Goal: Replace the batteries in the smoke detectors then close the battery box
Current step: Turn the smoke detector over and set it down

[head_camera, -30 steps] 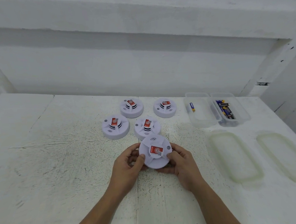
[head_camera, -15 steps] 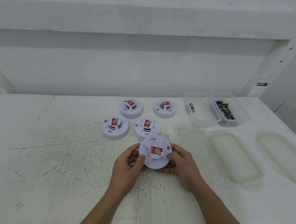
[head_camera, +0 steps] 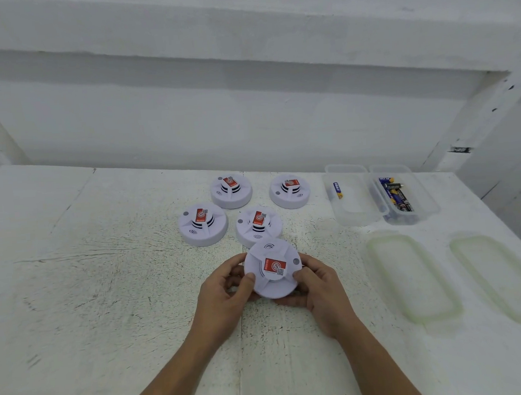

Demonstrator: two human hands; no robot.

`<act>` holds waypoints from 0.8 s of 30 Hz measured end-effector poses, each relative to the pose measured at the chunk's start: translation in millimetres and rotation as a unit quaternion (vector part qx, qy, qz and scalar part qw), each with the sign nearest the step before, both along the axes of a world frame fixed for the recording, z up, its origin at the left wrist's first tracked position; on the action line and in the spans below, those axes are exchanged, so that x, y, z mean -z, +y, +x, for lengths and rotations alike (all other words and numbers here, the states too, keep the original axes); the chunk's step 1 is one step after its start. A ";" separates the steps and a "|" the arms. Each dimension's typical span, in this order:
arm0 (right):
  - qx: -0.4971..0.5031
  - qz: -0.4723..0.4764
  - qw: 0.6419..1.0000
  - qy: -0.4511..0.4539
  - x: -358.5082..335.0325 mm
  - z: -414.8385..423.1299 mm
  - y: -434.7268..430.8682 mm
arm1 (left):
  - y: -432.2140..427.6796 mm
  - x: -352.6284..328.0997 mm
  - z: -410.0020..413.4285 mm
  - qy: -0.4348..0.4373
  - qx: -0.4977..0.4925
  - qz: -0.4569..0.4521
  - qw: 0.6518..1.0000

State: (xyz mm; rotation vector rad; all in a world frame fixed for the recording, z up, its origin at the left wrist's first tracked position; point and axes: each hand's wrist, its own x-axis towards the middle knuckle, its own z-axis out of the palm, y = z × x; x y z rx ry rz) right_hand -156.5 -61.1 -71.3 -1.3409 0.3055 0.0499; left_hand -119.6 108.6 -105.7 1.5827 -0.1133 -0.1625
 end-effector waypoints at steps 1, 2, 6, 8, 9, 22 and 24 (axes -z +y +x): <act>0.000 0.000 1.000 0.000 0.3 -0.1 -0.1 | -0.2 -0.6 -0.3 -0.001 0.000 0.000 1.000; -0.001 0.000 1.000 0.000 0.5 -0.3 -0.3 | -0.2 -1.0 -0.8 0.000 0.000 -0.001 1.000; -0.002 0.001 1.000 0.000 0.3 -0.5 -1.0 | -0.3 -1.8 -1.4 -0.001 -0.003 0.003 1.000; -0.001 0.003 1.000 0.000 0.6 -0.4 -0.7 | -0.3 -2.8 -1.9 -0.006 -0.004 0.004 1.000; 0.001 0.003 1.000 0.000 0.7 -0.4 -0.7 | -0.4 -3.4 -2.1 -0.008 -0.004 0.005 1.000; -0.006 0.003 1.000 -0.008 0.7 -1.4 -1.3 | -0.2 -1.8 -1.9 0.000 0.003 0.013 1.000; 0.001 -0.006 1.000 -0.011 1.3 -1.8 0.0 | -0.6 -2.4 -2.2 -0.003 0.002 0.020 1.000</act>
